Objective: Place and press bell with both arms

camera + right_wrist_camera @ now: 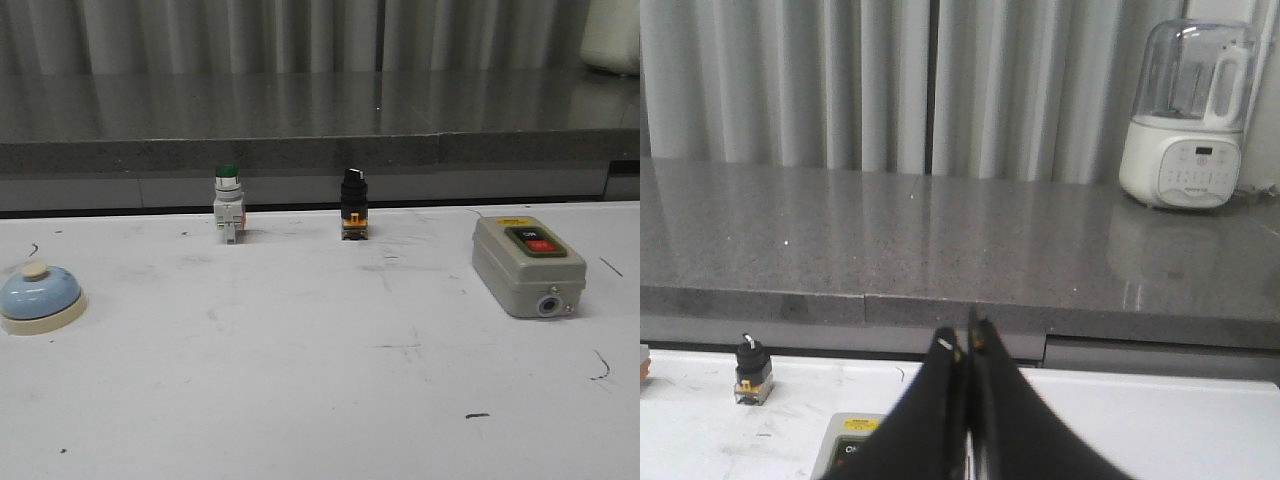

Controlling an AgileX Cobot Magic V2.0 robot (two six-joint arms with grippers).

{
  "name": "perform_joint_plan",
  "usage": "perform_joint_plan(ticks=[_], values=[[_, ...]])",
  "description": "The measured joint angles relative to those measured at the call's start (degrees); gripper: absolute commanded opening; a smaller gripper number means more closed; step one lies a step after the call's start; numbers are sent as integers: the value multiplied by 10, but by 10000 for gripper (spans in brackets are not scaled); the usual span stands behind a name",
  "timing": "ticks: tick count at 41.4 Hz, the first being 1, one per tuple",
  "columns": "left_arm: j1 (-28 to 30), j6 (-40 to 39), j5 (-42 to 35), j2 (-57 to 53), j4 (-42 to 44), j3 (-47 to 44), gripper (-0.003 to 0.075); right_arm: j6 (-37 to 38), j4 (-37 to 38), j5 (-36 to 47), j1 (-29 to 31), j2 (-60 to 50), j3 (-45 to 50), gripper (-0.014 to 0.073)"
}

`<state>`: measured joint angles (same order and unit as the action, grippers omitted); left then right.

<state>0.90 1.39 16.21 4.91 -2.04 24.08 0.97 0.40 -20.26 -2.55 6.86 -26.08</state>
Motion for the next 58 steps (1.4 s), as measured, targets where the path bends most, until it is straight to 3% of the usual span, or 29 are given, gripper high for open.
perform_joint_plan(ticks=[7,15,34,37,40,43,48,53,58], values=[[0,0,107,86,0,92,-20,0,0,-93,0,104,-81,-69],[0,0,169,162,0,112,-20,0,0,-141,0,205,-95,-69],[0,0,191,271,0,112,-20,0,0,-148,0,366,-95,-66],[0,0,191,283,0,112,-19,0,0,-148,0,383,-95,-31],[0,0,191,293,0,112,-7,-2,0,-146,0,393,-95,73],[0,0,191,300,0,112,59,-2,0,-144,0,399,-95,233],[0,0,191,304,0,112,297,-2,0,-141,0,401,-95,505],[0,0,191,304,0,112,524,-3,0,-140,0,401,-95,584],[-8,0,190,304,-7,112,547,-3,0,-140,0,401,-95,580]])
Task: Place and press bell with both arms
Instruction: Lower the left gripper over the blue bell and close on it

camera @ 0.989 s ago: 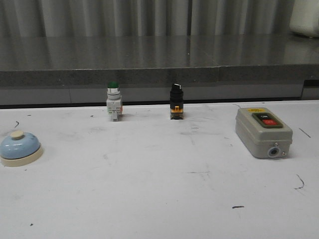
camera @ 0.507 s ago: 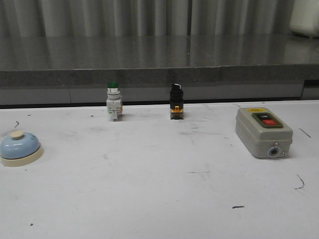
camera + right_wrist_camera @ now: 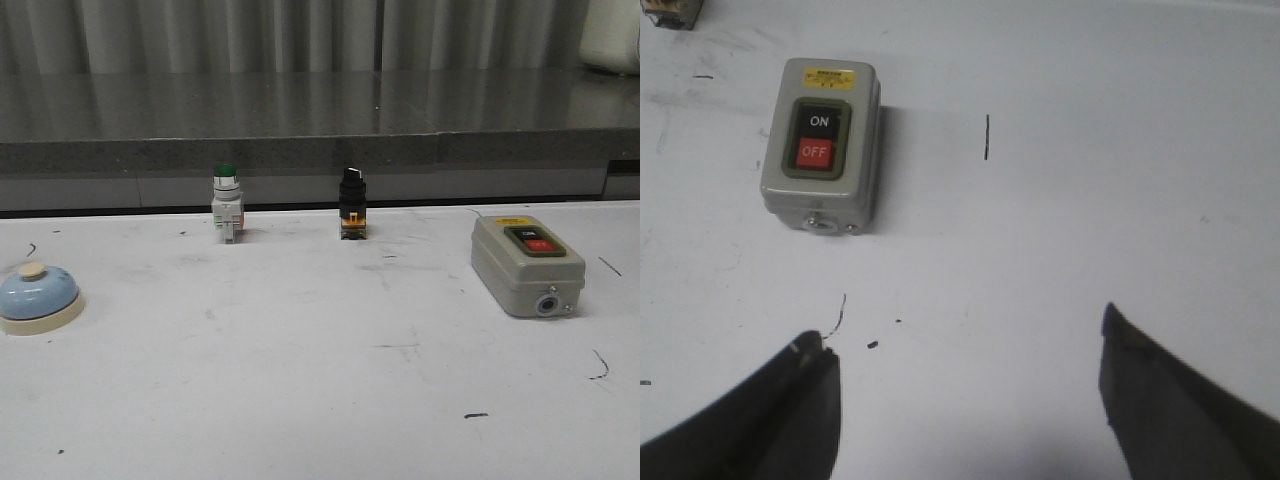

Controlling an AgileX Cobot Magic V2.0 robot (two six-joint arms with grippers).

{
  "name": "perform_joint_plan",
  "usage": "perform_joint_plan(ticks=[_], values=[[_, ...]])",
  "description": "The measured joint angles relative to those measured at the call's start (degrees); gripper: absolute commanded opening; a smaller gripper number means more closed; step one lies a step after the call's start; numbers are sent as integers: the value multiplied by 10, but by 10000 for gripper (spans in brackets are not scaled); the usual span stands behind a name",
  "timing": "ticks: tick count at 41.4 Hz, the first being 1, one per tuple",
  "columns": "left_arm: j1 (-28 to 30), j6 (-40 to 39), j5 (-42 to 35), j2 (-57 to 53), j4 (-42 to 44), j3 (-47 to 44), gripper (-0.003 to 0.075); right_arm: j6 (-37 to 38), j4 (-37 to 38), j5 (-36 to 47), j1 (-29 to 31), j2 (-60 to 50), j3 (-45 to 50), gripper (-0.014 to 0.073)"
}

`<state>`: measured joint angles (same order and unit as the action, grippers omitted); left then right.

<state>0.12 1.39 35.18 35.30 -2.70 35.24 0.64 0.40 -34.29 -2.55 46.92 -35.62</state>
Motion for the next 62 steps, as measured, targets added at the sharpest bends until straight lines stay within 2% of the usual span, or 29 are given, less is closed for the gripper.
perform_joint_plan(ticks=[9,18,41,62], values=[[-71,0,-7,33,-1,10,547,0,0,1,0,0,0,580],[-117,0,8,155,17,53,547,-1,0,1,0,0,0,580],[-123,0,0,497,19,183,547,-1,0,1,0,0,0,580],[-123,0,-59,658,38,232,547,-1,0,1,0,0,0,580]])
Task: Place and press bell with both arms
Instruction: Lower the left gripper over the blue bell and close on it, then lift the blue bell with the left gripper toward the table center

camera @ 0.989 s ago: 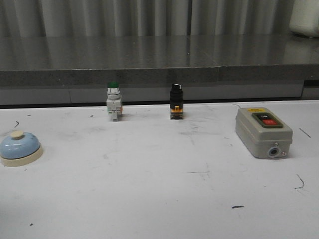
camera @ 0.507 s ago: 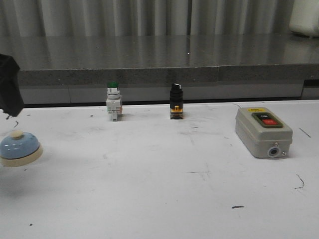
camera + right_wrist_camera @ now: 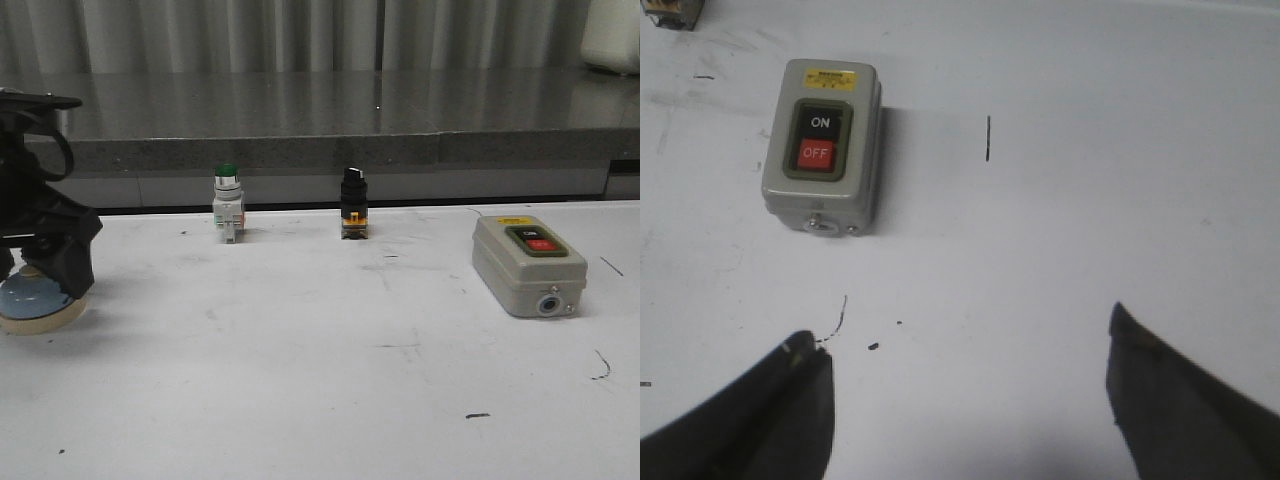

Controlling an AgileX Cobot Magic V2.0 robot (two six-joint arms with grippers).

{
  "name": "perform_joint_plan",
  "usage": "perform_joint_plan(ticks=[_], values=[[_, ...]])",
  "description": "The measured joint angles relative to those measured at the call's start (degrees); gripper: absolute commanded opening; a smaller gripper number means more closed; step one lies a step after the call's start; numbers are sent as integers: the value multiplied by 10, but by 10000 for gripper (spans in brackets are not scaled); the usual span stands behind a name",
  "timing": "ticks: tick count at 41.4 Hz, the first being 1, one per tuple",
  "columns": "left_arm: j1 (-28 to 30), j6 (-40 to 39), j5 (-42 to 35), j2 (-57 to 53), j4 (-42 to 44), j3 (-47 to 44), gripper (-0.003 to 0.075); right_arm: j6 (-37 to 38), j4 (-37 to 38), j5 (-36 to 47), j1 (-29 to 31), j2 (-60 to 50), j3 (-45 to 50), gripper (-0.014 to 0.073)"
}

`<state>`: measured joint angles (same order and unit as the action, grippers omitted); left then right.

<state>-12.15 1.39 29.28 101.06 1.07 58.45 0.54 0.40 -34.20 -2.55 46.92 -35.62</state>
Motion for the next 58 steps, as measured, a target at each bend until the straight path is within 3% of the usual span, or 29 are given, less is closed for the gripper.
perform_joint_plan(ticks=[11,20,34,47,58], values=[[0,0,-11,20,0,1,536,0,0,0,0,0,0,580],[0,0,-13,26,-4,1,377,0,0,0,0,0,0,580],[-10,0,-12,9,-22,2,373,0,0,0,0,0,0,580],[-122,0,31,-18,-26,58,373,0,0,0,0,0,0,580],[-236,0,70,47,-30,172,373,0,0,0,0,0,0,580]])
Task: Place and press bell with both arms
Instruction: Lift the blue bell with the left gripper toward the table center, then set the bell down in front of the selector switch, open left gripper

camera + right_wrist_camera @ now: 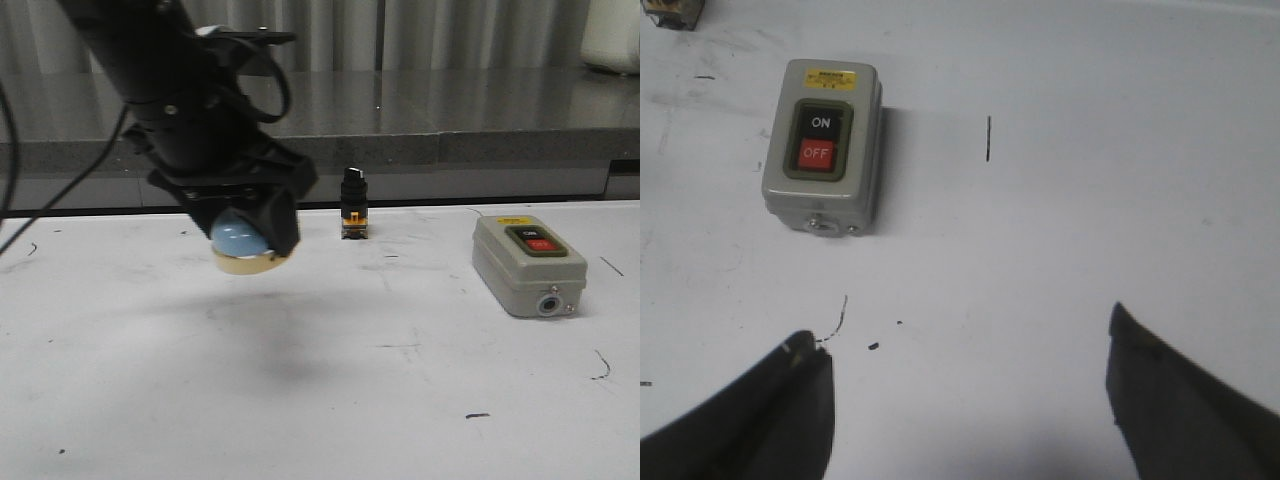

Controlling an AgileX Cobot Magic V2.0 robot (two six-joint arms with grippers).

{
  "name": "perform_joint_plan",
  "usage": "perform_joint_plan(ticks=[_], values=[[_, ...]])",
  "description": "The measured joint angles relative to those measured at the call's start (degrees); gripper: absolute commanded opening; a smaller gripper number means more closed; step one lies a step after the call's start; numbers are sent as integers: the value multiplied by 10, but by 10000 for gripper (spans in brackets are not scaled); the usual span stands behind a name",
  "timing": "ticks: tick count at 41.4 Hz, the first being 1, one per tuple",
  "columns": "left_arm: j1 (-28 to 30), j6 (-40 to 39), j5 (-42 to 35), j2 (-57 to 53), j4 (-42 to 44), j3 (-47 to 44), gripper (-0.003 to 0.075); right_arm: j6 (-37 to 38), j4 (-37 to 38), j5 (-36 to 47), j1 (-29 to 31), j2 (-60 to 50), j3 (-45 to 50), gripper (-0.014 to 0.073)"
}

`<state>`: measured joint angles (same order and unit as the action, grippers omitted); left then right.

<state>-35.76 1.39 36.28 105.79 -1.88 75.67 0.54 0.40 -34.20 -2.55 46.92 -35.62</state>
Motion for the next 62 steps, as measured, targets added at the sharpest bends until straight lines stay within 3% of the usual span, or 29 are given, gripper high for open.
perform_joint_plan(ticks=[9,20,30,40,50,62], values=[[-37,0,31,89,0,103,373,0,0,0,0,0,0,580],[-42,0,58,162,1,177,382,0,0,0,0,0,0,580],[-42,0,69,175,4,185,550,0,0,0,0,0,0,580],[-42,0,80,172,4,187,557,0,0,0,0,0,0,580],[-42,-14,99,66,4,151,556,0,0,0,0,0,0,580],[-35,-18,66,-140,3,-1,556,0,0,0,0,0,0,580]])
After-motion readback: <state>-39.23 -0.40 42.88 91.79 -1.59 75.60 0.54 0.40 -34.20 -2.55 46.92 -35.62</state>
